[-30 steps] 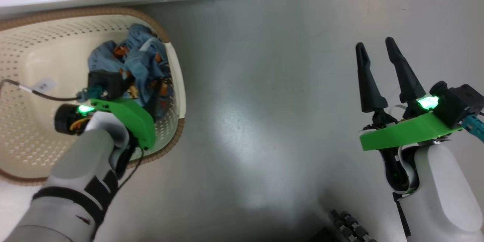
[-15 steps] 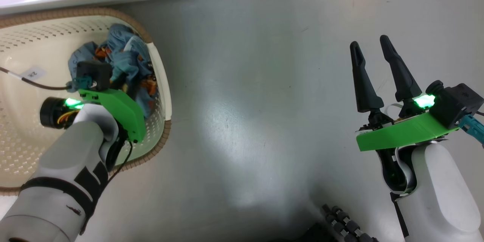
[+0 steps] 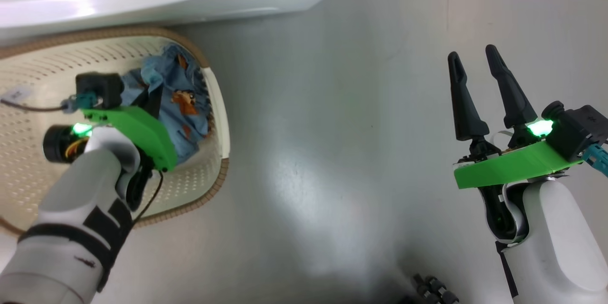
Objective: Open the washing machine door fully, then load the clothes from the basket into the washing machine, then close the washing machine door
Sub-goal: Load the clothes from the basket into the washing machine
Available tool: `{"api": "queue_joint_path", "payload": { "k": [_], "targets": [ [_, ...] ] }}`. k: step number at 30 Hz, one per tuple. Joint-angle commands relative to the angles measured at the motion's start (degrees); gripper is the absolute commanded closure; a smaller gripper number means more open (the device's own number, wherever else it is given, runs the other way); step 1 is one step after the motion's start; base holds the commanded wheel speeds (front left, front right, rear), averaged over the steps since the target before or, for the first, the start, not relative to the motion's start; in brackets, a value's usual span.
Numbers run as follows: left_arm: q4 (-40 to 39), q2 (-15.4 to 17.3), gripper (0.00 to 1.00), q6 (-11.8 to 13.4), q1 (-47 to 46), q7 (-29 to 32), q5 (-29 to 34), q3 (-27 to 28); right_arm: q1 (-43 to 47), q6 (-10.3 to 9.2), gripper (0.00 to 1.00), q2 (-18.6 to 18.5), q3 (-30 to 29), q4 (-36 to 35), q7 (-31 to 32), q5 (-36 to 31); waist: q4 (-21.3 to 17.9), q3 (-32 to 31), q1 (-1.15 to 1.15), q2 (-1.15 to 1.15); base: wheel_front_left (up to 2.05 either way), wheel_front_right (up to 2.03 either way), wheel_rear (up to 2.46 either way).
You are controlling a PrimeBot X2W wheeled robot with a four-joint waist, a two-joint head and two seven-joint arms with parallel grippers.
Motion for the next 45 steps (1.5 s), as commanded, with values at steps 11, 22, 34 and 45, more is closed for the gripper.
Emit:
{"api": "queue_joint_path", "payload": {
  "k": [11, 22, 34, 45],
  "targets": [
    [-5.68, 2.23, 1.0, -0.09, 10.65, -0.37, 7.0, 14.27, 5.22, 0.09, 0.0, -1.23, 1.15, 1.23, -0.27, -0.35, 4.61, -11.17, 0.0, 0.0, 0.0, 0.0, 0.0],
    [-13.67, 1.69, 1.0, -0.09, 20.08, -0.37, 17.06, 27.72, 9.44, 0.09, 0.0, -2.08, 1.91, 3.37, -0.27, -0.03, 7.08, -20.14, 0.0, 0.0, 0.0, 0.0, 0.0],
    [-24.19, 0.84, 1.0, -0.09, 30.59, -0.37, 26.85, 39.11, 15.13, 0.09, 0.0, -3.18, 1.3, 4.46, -0.27, 0.48, 9.03, -28.84, 0.0, 0.0, 0.0, 0.0, 0.0],
    [-36.64, 0.0, 1.0, -0.09, 41.18, -0.37, 33.96, 47.22, 20.6, 0.09, 0.0, -3.63, -0.32, 4.42, -0.27, 0.64, 9.64, -35.93, 0.0, 0.0, 0.0, 0.0, 0.0]
  ]
}}
